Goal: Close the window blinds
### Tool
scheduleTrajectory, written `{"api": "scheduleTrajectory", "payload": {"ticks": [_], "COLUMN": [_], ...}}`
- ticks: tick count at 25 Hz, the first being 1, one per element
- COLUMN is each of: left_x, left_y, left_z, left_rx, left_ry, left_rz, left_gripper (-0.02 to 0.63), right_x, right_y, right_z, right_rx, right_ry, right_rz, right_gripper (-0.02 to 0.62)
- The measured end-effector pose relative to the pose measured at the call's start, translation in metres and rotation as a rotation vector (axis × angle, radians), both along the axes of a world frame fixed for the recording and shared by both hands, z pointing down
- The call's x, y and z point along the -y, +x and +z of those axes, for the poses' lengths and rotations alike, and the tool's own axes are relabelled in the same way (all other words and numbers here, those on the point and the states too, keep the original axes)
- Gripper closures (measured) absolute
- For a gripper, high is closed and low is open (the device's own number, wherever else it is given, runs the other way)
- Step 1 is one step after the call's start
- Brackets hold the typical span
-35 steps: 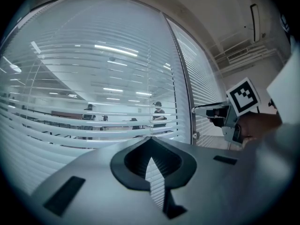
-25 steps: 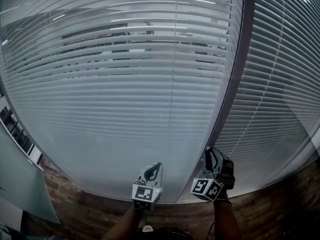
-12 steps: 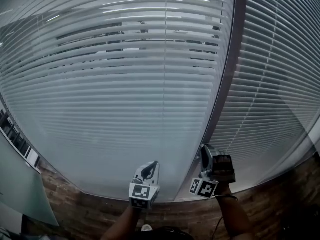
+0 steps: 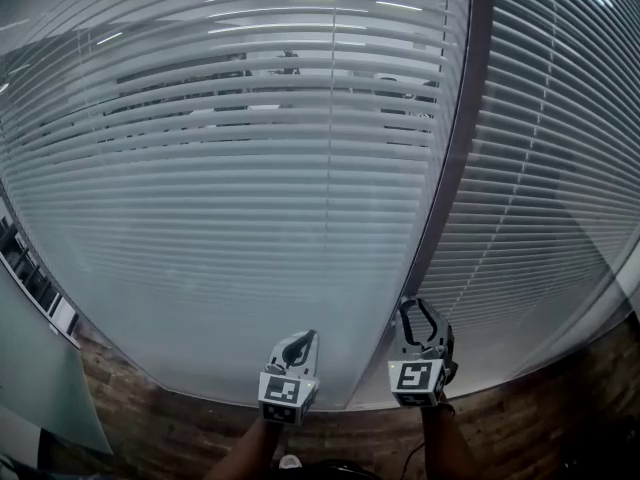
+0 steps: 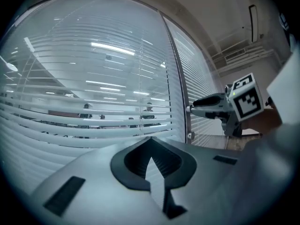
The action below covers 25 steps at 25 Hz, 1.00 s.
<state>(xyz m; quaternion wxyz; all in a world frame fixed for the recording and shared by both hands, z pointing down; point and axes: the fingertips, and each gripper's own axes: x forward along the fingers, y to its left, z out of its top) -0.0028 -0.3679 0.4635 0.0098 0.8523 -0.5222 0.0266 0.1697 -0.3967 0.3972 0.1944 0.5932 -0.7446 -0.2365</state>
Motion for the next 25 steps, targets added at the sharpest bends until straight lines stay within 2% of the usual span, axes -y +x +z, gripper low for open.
{"api": "scheduleTrajectory", "payload": {"ticks": [1, 3, 7, 9, 19, 22, 25], "left_x": [0.000, 0.000, 0.001, 0.000, 0.000, 0.001, -0.002], "left_y": [-0.001, -0.003, -0.004, -0.004, -0.008, -0.007, -0.006], "left_z": [0.000, 0.000, -0.001, -0.001, 0.001, -0.002, 0.000], "left_rx": [-0.001, -0.006, -0.007, -0.006, -0.007, -0.008, -0.017], "left_ry": [-0.001, -0.001, 0.000, 0.002, 0.001, 0.003, 0.000], "left_rz": [-0.002, -0.007, -0.011, -0.008, -0.017, -0.014, -0.009], "left_gripper": [0.606, 0.606, 0.606, 0.606, 0.606, 0.606, 0.606], "right_x": [0.000, 0.001, 0.007, 0.008, 0.009, 0.009, 0.006], "right_y": [0.002, 0.006, 0.015, 0.014, 0.015, 0.015, 0.012], "right_z": [-0.002, -0.008, -0.002, 0.006, 0.007, 0.004, 0.005], "right_rx": [0.135, 0.328, 0.561, 0.634, 0.681, 0.639, 0.529], "right_ry": [-0.033, -0.097, -0.146, -0.163, -0.130, -0.120, -0.101], "right_rz": [-0.037, -0.066, -0.068, -0.060, -0.010, -0.007, 0.008], "right_gripper": [0.463, 0.454, 0.443, 0.443, 0.471, 0.472, 0.474]}}
